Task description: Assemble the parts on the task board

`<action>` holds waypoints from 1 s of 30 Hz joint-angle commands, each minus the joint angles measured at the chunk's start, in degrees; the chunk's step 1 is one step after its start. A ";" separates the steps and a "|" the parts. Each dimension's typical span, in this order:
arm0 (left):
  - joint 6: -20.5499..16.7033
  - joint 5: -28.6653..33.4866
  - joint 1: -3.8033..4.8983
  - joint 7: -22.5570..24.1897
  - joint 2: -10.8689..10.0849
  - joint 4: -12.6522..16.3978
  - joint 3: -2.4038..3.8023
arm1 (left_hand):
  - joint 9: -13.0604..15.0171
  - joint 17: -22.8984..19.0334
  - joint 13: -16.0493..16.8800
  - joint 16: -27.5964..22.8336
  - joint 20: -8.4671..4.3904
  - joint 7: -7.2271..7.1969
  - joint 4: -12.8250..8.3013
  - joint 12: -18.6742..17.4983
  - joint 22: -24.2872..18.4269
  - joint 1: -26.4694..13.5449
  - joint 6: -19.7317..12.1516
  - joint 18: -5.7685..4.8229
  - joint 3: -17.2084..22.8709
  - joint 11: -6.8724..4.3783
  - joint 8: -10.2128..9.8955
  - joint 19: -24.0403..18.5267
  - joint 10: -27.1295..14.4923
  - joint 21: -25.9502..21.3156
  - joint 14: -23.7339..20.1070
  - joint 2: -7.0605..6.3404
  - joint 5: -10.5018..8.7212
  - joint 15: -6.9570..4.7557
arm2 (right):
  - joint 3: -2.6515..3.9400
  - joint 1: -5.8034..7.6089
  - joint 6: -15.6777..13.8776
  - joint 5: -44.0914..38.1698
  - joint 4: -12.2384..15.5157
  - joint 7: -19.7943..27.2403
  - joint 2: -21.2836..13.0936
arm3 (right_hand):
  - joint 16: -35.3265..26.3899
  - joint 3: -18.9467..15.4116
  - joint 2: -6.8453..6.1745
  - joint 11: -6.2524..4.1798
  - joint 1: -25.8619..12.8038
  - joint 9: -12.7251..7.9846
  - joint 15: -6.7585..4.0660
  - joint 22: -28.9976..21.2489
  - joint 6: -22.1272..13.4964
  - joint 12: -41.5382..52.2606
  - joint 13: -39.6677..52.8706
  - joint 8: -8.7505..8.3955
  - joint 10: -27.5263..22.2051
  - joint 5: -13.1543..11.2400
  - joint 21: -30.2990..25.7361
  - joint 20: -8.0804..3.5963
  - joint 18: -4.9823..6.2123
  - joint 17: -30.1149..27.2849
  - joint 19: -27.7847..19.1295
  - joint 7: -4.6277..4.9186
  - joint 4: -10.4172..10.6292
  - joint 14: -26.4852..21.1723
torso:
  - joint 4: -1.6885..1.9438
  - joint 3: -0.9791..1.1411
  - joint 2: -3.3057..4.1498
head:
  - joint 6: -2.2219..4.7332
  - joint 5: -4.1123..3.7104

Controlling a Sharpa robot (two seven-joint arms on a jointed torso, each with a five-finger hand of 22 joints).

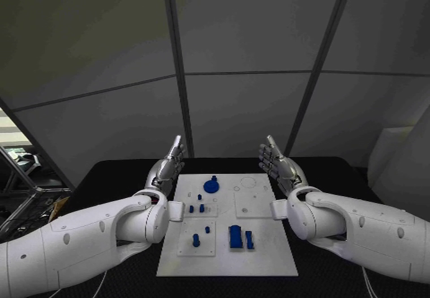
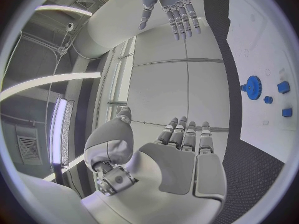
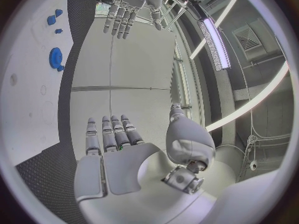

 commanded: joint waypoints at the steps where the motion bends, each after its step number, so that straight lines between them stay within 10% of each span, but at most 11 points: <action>1: -5.52 0.10 0.07 2.87 -0.26 0.87 -0.04 | -0.10 -0.08 -0.12 -0.39 -4.53 -0.08 -1.38 -0.34 -2.04 -7.18 -3.59 -3.35 -0.77 -0.03 -0.28 -5.12 -4.31 -0.36 -2.30 0.03 -0.41 -0.18 | -0.11 0.09 -6.93 3.34 1.49 4.14 -0.45 | -0.27 4.17 -0.04 -0.11 -7.79 -0.12 -0.14 -0.63 -5.57 -0.42 -0.09 -0.23 -5.57 -1.63 -0.39 -5.04 -3.04 -0.12 -4.47 -0.25 -0.04 -5.26 | -0.04 0.02 -0.01 | 0.02 0.01; 17: -5.53 0.10 0.07 2.88 -0.27 0.89 -0.05 | -0.10 -0.08 -0.12 -0.39 -4.53 -0.08 -1.38 -0.34 -2.04 -14.67 -7.23 -3.34 -0.77 -0.03 -0.28 -5.12 -8.76 -0.36 -7.27 0.03 -0.41 -0.18 | -0.15 0.08 -7.17 3.44 1.74 4.24 -0.54 | -0.27 4.17 -0.04 -0.11 -15.67 -0.12 -0.14 -0.63 -11.23 -0.42 -0.09 -0.23 -11.07 -1.63 -0.39 -5.04 -3.04 -0.12 -8.90 -0.25 -0.04 -10.62 | -0.04 0.02 -0.01 | 0.02 0.01; 18: -5.53 0.10 0.07 2.88 -0.27 0.89 -0.05 | -0.10 -0.08 -0.12 -0.39 -4.53 -0.08 -1.38 -0.34 -2.04 -14.99 -11.30 -3.33 -0.77 -0.03 -0.28 -5.12 -8.80 -0.36 -7.27 0.03 -0.41 -0.18 | -0.15 0.08 -7.17 3.44 1.74 4.24 -0.54 | -0.27 4.17 -0.04 -0.11 -16.00 -0.12 -0.14 -0.63 -11.41 -0.42 -0.09 -0.23 -11.36 -1.63 -0.39 -5.04 -3.04 -0.12 -9.00 -0.25 -0.04 -10.88 | -0.04 0.02 -0.01 | 0.02 0.01; 30: -5.53 0.10 0.07 2.88 -0.27 0.89 -0.05 | -0.10 -0.08 -0.12 -0.39 -4.53 -0.08 -1.38 -0.34 -2.04 -18.31 -11.30 -3.32 -0.77 -0.03 -0.28 -5.12 -13.47 -0.36 -7.27 0.03 -0.41 -0.18 | -0.15 0.08 -7.17 3.44 1.74 4.24 -0.54 | -0.27 4.17 -0.04 -0.11 -24.07 -0.12 -0.14 -0.63 -17.21 -0.42 -0.09 -0.23 -17.12 -1.63 -0.39 -5.04 -3.04 -0.12 -13.76 -0.25 -0.04 -16.32 | -0.04 0.02 -0.01 | 0.02 0.01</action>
